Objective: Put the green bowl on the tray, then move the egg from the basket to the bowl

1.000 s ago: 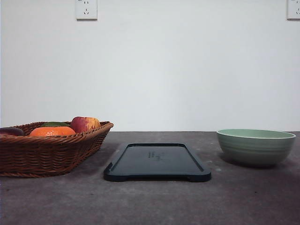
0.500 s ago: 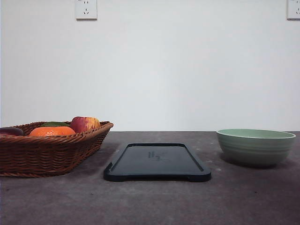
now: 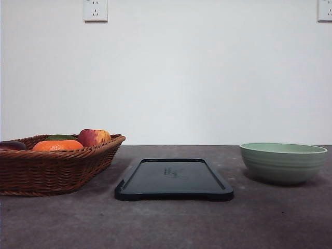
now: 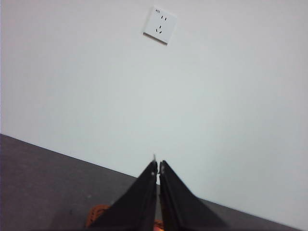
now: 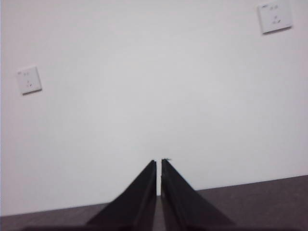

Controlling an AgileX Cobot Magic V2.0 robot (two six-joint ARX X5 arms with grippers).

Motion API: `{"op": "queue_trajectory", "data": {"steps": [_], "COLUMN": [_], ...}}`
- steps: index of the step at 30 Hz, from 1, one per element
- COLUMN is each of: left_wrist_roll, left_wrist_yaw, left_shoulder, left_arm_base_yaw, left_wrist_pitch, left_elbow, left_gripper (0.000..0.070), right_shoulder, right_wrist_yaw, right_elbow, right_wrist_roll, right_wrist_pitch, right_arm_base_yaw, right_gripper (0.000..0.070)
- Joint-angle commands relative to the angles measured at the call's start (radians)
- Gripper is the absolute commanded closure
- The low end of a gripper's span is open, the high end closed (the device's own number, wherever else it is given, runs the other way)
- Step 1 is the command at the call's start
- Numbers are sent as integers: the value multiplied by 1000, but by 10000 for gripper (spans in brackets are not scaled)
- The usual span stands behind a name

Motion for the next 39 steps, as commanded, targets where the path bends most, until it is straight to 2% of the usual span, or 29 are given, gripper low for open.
{"op": "queue_trajectory", "data": {"steps": [1,6,15,20,28,36,39], "left_wrist_roll": [49,52,158,214,296,475,513], "left_wrist_yaw": [-4,3,147,208,276,330,330], "left_shoulder": [32,143,406,570,835,1035,1079], "left_arm_base_yaw": [1,1,1,1,-4,-39,-59], "left_wrist_pitch": [-41,-138,-287,-359,-460,-652,-699], "left_elbow": [52,182,414,509,633,765,797], "left_gripper": [700,700,700,700,700,700,700], "right_shoulder": [40,172,434,582,812,994,1025], "right_wrist_yaw": [-16,-67,-183,-228,-227,-225,-225], "right_elbow": [53,181,367,431,502,581,586], "right_wrist_roll": [-14,-31,-103,-167,-281,-404,-430], "right_wrist_pitch": [-22,-77,-218,-289,-364,-515,-528], "right_arm_base_yaw": [2,2,3,11,71,139,159], "right_gripper": [693,693,693,693,693,693,693]}}
